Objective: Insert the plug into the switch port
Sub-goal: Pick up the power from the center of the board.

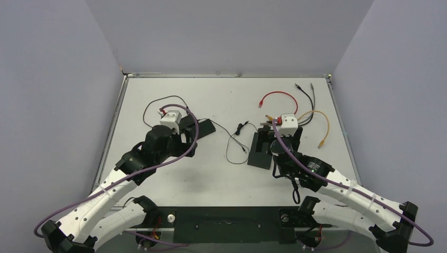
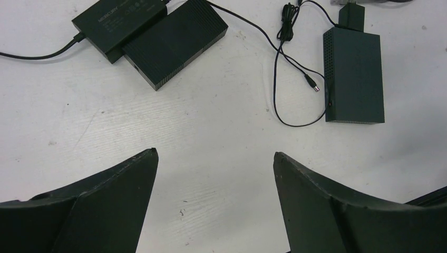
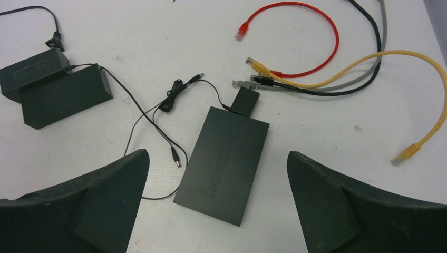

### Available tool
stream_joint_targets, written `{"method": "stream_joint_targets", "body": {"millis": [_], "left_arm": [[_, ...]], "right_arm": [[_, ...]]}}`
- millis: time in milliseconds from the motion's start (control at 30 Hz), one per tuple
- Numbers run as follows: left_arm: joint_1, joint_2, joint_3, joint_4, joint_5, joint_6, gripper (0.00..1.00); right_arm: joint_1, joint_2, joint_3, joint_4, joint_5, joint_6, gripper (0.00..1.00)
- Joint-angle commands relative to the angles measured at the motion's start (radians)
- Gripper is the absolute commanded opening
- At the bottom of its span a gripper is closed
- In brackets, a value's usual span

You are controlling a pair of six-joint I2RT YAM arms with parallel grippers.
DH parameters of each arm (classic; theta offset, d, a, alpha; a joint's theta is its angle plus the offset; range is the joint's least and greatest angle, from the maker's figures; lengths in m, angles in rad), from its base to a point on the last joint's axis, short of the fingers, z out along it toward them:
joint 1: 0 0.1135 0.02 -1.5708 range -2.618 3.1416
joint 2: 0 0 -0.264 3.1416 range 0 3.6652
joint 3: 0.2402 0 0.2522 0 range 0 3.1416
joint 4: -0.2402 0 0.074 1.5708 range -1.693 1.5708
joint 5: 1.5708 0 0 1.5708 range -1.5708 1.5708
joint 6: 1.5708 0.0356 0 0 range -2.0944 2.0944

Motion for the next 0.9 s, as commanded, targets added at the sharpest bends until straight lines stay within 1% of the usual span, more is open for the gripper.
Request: {"method": "stream_joint_targets", "body": {"millis": [0, 233, 333, 533, 600, 633, 733, 767, 867], "left_arm": [[-0.004, -0.015, -0.001, 0.025, -0.047, -0.022, 0.79], [-0.004, -0.005, -0.023, 0.046, -0.062, -0.053, 0.79], [-0.003, -0.002, -0.029, 0.056, -0.066, -0.066, 0.79], [-0.002, -0.002, -0.045, 0.076, -0.059, -0.099, 0.79], [-0.002, 0.002, -0.051, 0.078, -0.053, -0.104, 0.79], [-0.003, 0.005, -0.052, 0.079, -0.050, -0.105, 0.79], [0.000, 0.010, -0.052, 0.080, -0.049, -0.110, 0.79], [0.000, 0.009, -0.055, 0.082, -0.048, -0.111, 0.79], [0.001, 0.002, -0.063, 0.088, -0.046, -0.111, 0.79]], "right_arm": [[0.004, -0.003, 0.042, -0.047, 0.077, 0.014, 1.00], [-0.007, -0.018, 0.038, -0.061, 0.086, 0.009, 1.00], [-0.023, 0.017, 0.054, -0.069, 0.051, -0.001, 0.99], [-0.058, 0.095, 0.073, -0.071, 0.000, 0.001, 0.95], [-0.089, 0.126, 0.076, -0.063, -0.037, 0.005, 0.94], [-0.105, 0.148, 0.077, -0.049, -0.089, 0.016, 0.92], [-0.208, 0.194, 0.077, -0.002, -0.206, 0.075, 0.88], [-0.221, 0.221, 0.078, 0.008, -0.247, 0.085, 0.86], [-0.241, 0.278, 0.094, 0.052, -0.267, 0.129, 0.85]]}}
